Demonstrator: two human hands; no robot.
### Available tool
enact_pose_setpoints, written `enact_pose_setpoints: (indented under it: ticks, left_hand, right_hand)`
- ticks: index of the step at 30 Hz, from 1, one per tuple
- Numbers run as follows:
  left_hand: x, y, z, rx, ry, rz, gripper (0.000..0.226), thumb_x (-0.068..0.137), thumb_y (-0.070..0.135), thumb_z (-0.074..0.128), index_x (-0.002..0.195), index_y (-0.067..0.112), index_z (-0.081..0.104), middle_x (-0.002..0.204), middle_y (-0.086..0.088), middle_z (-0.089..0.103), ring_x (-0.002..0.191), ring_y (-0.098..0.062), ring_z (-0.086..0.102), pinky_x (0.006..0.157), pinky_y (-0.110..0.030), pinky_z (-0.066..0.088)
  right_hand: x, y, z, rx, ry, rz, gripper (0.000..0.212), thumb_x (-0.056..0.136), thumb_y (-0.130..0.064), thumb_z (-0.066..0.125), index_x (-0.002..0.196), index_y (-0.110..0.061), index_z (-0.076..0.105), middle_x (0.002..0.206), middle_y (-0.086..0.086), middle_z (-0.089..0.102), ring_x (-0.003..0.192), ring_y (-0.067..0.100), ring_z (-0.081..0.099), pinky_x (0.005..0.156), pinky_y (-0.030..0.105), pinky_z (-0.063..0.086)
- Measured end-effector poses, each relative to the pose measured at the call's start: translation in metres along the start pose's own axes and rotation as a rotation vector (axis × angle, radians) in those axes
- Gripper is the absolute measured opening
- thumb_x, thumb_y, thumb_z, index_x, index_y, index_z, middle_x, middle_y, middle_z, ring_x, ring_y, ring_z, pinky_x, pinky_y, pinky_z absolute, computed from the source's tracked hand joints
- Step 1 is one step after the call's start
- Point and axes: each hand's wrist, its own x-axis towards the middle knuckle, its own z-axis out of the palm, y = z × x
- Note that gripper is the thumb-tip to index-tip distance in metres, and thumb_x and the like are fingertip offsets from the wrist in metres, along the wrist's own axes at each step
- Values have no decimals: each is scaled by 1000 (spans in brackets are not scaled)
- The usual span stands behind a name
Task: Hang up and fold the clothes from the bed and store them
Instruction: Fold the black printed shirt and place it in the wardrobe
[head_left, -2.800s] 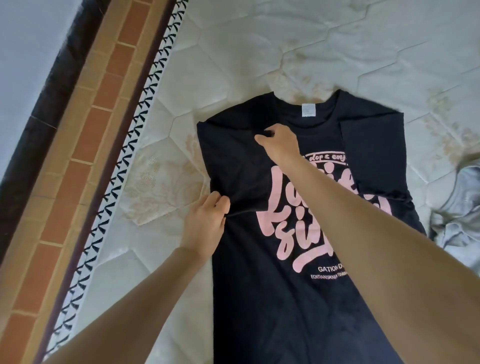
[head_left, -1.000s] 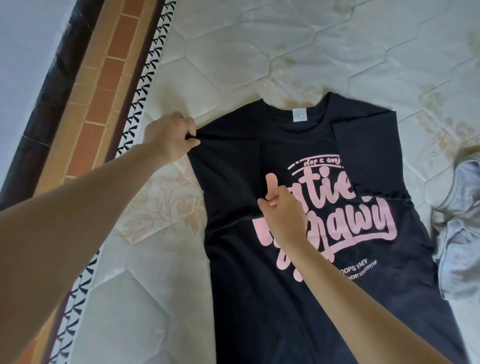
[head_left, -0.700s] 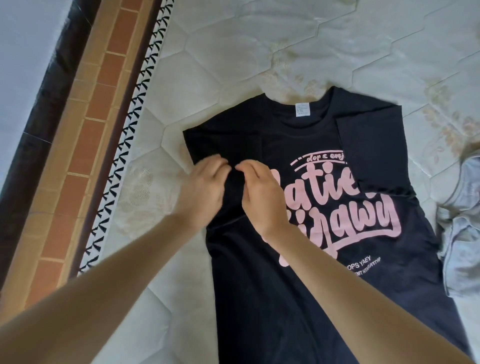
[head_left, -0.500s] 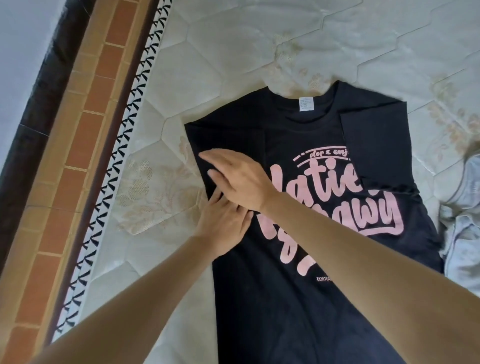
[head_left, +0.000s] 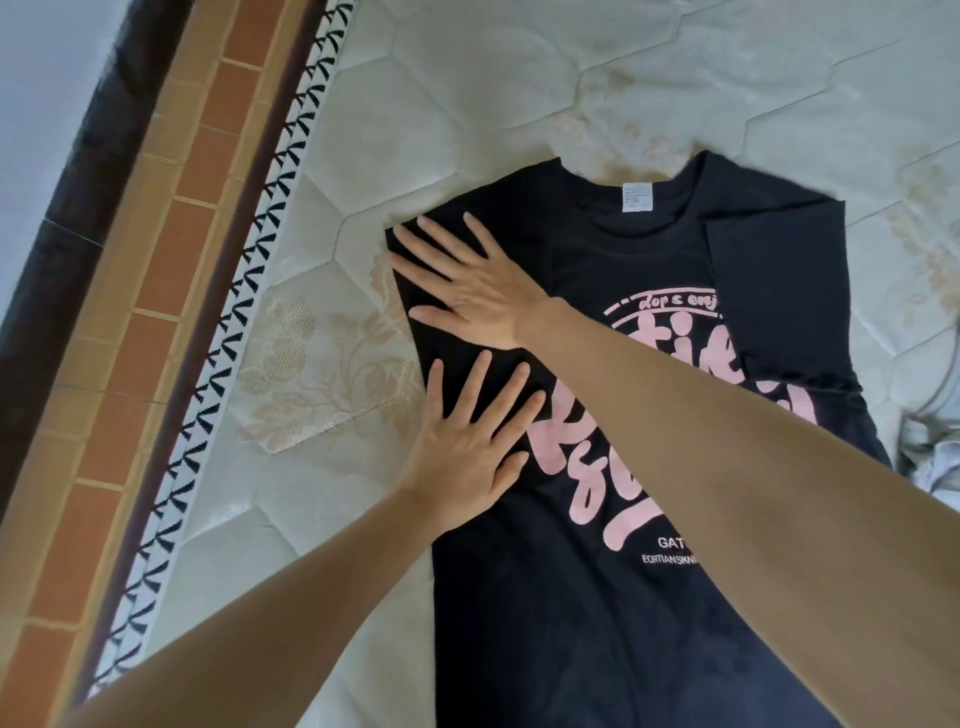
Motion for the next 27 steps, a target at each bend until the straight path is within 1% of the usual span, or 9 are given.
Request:
enact_pose_setpoints:
  ticks: [2, 6, 9, 13, 15, 17, 19, 23, 27]
  left_hand:
    - [0, 1, -1, 0, 12, 2, 61, 98, 50, 35, 152, 22, 30, 161, -7, 22, 146, -42, 20, 108, -71, 20]
    - [1, 1, -3, -8, 7, 3, 61, 97, 49, 36, 151, 21, 31, 160, -8, 25, 145, -41, 22, 107, -71, 21]
    - [0, 5, -5, 3, -31, -29, 59, 98, 46, 32, 150, 19, 33, 158, -9, 31, 144, -40, 26, 108, -70, 22]
    - [-14, 31, -10, -46, -79, -75, 57, 99, 42, 29, 146, 13, 44, 150, -13, 43, 141, -35, 35, 112, -62, 26]
    - [-30, 51, -10, -74, -112, -43, 62, 98, 44, 24, 146, 9, 43, 152, -16, 38, 143, -33, 31, 114, -59, 27]
    - [-52, 73, -9, -98, -142, -8, 66, 98, 45, 21, 148, 5, 37, 157, -17, 28, 146, -31, 26, 116, -55, 26]
    - [-75, 98, -9, -111, -160, 16, 66, 98, 45, 22, 150, 5, 34, 158, -17, 25, 147, -32, 25, 116, -54, 26]
    - [-119, 144, -10, -124, -201, 74, 65, 99, 46, 28, 152, 8, 27, 159, -18, 24, 146, -33, 25, 116, -54, 25]
    - [-150, 189, -16, -145, -246, 87, 74, 95, 57, 27, 150, 7, 31, 158, -19, 24, 146, -33, 25, 116, -53, 27]
  right_hand:
    - [3, 5, -4, -4, -16, 15, 68, 97, -58, 1, 157, -26, -6, 165, 0, -10, 152, 20, -11, 122, 50, -5]
    - [-3, 2, -13, -2, -32, 184, 70, 101, -58, 9, 157, -21, -8, 164, 11, -15, 151, 23, -14, 121, 53, -2]
    - [-28, -19, -18, 6, 19, 205, 66, 102, -54, 11, 158, -20, 0, 165, 13, -5, 152, 26, -6, 122, 53, -1]
    - [-93, -38, -7, 71, 58, 230, 62, 102, -46, 11, 157, -19, 14, 164, 13, 8, 152, 27, 6, 122, 52, 7]
    - [-132, -48, 1, 115, 73, 286, 60, 102, -41, 15, 156, -16, 19, 163, 16, 13, 152, 29, 11, 121, 54, 13]
    - [-172, -59, 11, 171, 80, 359, 59, 102, -37, 17, 156, -13, 19, 163, 19, 13, 151, 31, 12, 120, 56, 16]
    - [-214, -73, 21, 195, 80, 415, 58, 103, -33, 21, 156, -12, 17, 162, 20, 12, 151, 32, 11, 119, 57, 18]
    - [-293, -109, 37, 199, 10, 423, 61, 104, -35, 28, 158, -16, 8, 165, 14, 1, 152, 27, 1, 122, 53, 14]
    - [-356, -144, 46, 211, -28, 482, 63, 101, -45, 27, 155, -12, 23, 161, 18, 21, 150, 29, 18, 118, 54, 26]
